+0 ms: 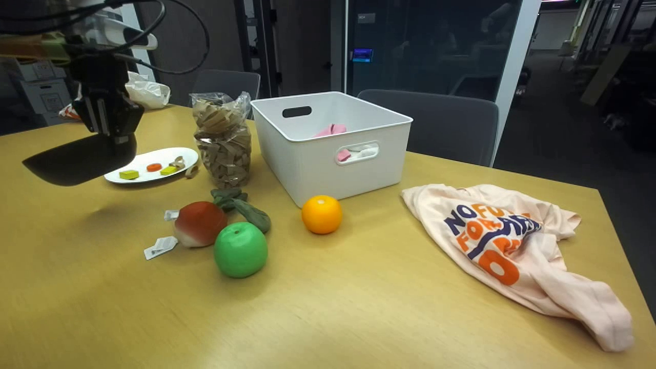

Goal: Put the blocks on the plate, then put the toy fruits and vegetable in the bowl

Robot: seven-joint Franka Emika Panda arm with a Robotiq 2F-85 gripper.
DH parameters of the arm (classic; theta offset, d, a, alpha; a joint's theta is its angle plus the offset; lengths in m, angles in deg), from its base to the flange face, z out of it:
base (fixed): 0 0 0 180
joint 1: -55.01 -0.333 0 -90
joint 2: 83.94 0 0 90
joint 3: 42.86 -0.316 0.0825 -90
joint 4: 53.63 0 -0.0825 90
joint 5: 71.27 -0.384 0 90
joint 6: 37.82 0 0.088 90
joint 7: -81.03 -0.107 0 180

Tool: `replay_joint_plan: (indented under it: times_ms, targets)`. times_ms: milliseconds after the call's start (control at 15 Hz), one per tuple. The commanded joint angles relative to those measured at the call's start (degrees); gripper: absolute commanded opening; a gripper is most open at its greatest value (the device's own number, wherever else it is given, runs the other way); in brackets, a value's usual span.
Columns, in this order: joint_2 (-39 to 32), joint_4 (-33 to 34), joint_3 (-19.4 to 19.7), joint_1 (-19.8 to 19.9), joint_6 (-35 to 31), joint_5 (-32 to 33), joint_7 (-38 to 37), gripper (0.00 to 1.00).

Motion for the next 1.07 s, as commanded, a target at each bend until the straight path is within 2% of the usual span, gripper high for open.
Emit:
replay_joint_plan:
  times_ms: [0,467,1000]
  targets:
    - [-3.1,7.1,-2.0,-0.4,4.2,4.9,-4.1,0.08]
    - [-10.1,15.4,-4.7,-1.9,6.0,14.9,-9.5,0.07]
    - [-16.7,23.8,-5.0,-6.3,7.1,25.0,-13.7,0.07]
